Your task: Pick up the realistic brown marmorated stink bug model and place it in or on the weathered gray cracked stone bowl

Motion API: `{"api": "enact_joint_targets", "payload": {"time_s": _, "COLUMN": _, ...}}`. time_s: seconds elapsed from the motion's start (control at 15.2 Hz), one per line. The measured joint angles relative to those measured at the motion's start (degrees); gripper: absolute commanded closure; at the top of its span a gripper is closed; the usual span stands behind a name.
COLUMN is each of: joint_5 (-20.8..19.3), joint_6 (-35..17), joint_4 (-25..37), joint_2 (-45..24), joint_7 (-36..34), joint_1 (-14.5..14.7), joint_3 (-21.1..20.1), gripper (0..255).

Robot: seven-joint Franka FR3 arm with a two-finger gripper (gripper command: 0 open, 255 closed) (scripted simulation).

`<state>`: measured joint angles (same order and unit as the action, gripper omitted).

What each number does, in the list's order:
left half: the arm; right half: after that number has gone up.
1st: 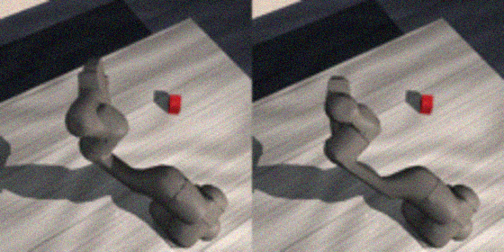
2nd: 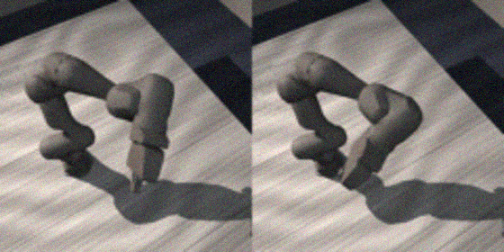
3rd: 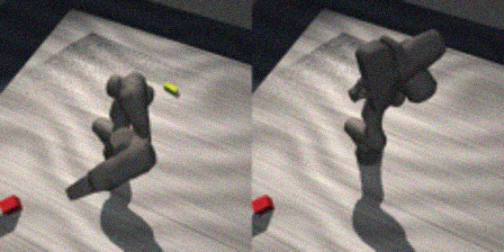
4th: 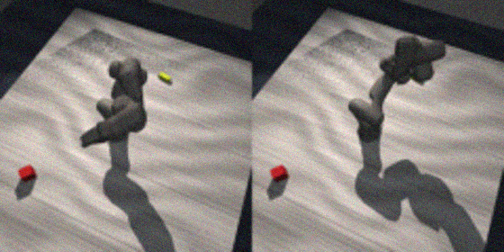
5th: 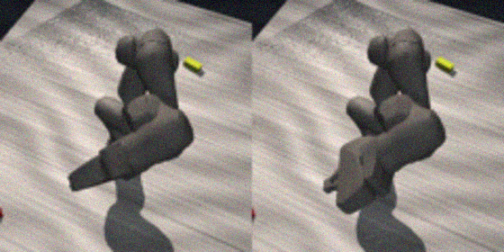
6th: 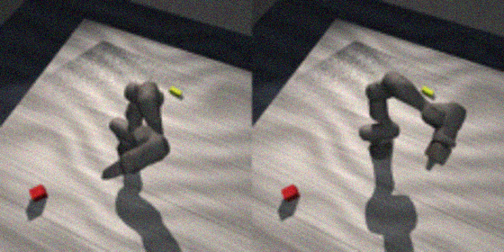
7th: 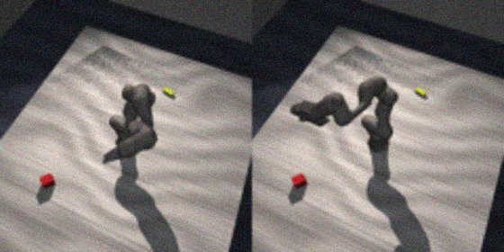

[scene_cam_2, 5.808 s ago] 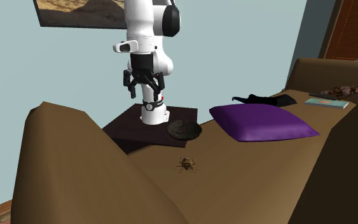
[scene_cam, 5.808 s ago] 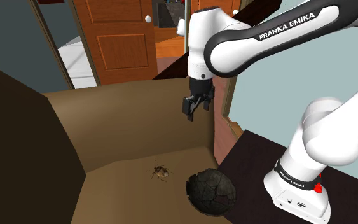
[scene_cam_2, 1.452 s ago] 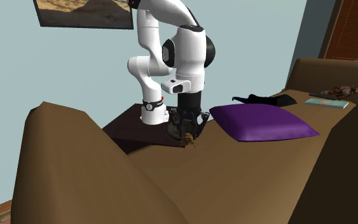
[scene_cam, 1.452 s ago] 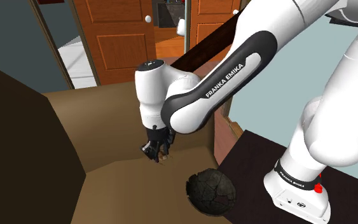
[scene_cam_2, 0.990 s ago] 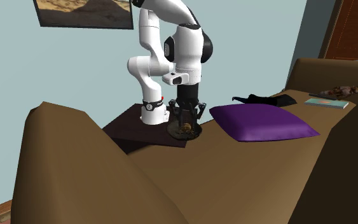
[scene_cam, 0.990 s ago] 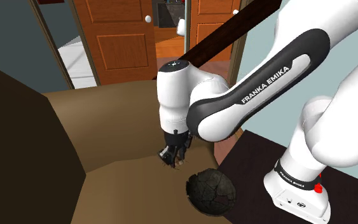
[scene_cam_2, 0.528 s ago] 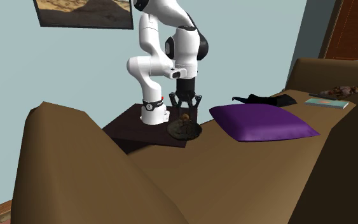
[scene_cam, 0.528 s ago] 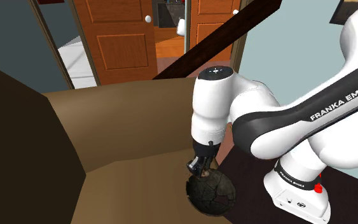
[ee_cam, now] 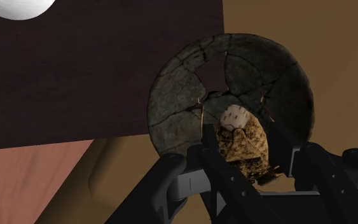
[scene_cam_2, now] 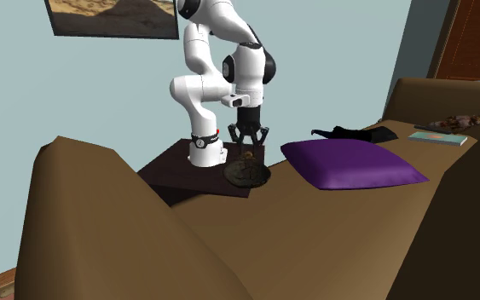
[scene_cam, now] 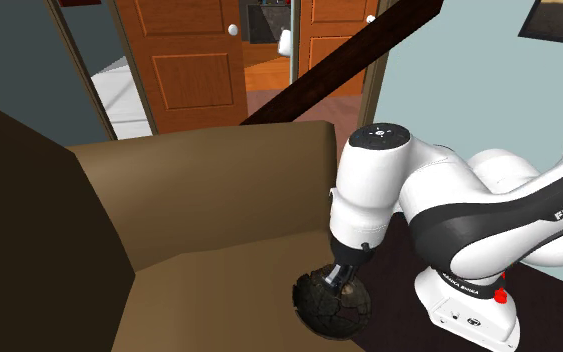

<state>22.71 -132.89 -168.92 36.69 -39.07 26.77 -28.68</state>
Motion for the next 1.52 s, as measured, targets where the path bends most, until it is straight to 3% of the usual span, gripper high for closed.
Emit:
{"api": "enact_joint_targets", "payload": {"time_s": 0.59, "joint_5": 1.34, "joint_6": -11.82, "joint_4": -2.31, "joint_2": -9.61, "joint_7": -0.01, "joint_1": -0.96, "joint_3": -2.95, "gripper": 255}}
{"api": "enact_joint_targets", "payload": {"time_s": 1.06, "joint_5": 1.44, "joint_6": -13.07, "joint_4": -2.51, "joint_2": -10.62, "joint_7": -0.07, "joint_1": -1.05, "joint_3": -3.26, "gripper": 255}}
{"api": "enact_joint_targets", "payload": {"time_s": 1.12, "joint_5": 1.44, "joint_6": -13.07, "joint_4": -2.51, "joint_2": -10.62, "joint_7": -0.07, "joint_1": -1.05, "joint_3": -3.26, "gripper": 0}}
{"api": "enact_joint_targets", "payload": {"time_s": 1.52, "joint_5": 1.44, "joint_6": -13.07, "joint_4": -2.51, "joint_2": -10.62, "joint_7": -0.07, "joint_1": -1.05, "joint_3": -3.26, "gripper": 0}}
